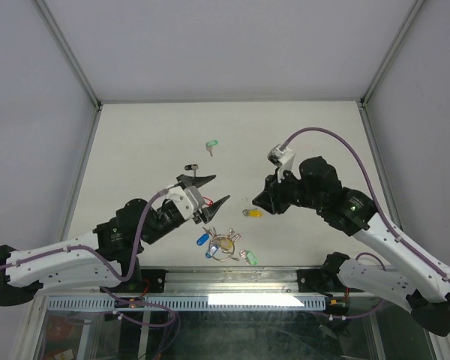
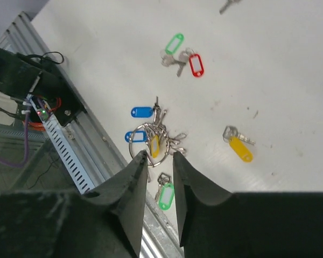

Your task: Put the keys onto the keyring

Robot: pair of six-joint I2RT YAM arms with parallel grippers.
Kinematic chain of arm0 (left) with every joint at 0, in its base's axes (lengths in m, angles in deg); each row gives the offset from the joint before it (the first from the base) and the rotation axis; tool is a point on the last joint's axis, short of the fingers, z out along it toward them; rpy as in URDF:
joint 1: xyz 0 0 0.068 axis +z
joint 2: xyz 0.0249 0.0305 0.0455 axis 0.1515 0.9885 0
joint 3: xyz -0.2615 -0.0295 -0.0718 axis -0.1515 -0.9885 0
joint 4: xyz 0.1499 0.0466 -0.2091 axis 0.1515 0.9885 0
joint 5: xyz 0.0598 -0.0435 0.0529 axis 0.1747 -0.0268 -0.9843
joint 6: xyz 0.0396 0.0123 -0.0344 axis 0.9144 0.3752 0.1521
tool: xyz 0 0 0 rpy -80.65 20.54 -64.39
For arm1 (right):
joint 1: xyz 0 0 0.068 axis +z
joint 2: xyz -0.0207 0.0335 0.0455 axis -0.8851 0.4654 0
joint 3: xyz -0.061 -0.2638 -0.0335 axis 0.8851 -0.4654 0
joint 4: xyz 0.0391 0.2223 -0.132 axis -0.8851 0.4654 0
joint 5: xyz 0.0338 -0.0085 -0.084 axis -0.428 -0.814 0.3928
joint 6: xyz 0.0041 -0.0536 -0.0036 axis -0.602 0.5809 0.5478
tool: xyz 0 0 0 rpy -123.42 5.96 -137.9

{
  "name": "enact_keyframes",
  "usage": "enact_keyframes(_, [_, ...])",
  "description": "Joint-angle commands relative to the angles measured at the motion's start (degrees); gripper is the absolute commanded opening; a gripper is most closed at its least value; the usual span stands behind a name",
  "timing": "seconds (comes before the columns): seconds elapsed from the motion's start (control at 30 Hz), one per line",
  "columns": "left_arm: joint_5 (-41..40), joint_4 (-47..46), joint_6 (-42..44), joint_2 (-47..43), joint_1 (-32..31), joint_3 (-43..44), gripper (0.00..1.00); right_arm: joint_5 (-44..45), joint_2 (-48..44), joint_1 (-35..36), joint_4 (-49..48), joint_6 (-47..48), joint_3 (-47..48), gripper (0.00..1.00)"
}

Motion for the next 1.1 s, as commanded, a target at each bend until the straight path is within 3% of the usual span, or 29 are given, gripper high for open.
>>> enact_keyframes(0.0, [-17.69, -5.47, -10.9, -0.16, -0.37, -1.27, 0.58, 5.79, -1.1, 0.3, -2.79, -8.33, -3.31, 0.36])
enact_keyframes(0.07, [-22.38, -4.26, -14.04, 0.54, -0.29, -1.19, 0.58, 6.42, -0.78, 0.33, -1.9, -9.11, -4.34, 0.42])
enact_keyframes(0.17, [-23.65, -0.16, -19.75, 1.29, 2.35, -0.07, 0.59, 6.84, 0.68, 0.32, -0.52, -10.89, -5.85, 0.43])
enact_keyframes(0.37, [-12.98, 6.29, -30.1, 1.91, 15.87, 0.74, 0.6, 4.79, 1.68, 3.28, -5.25, -19.35, -11.72, 0.41])
enact_keyframes(0.63, [-8.59, 9.34, -33.38, 4.27, 20.54, 0.28, 0.64, 9.89, 8.53, 7.99, -9.2, -24.29, -16.49, 0.37])
enact_keyframes(0.87, [-7.93, 9.78, -32.58, 4.69, 20.83, 1.12, 0.65, 7.11, 16.85, 7.9, -16.28, -19.23, -18.38, 0.36])
enact_keyframes(1.07, [-7.9, 10.21, -31.38, 4.09, 20.81, 0.59, 0.66, 3.12, 19.25, 7.86, -26.24, -2.36, -22.23, 0.43])
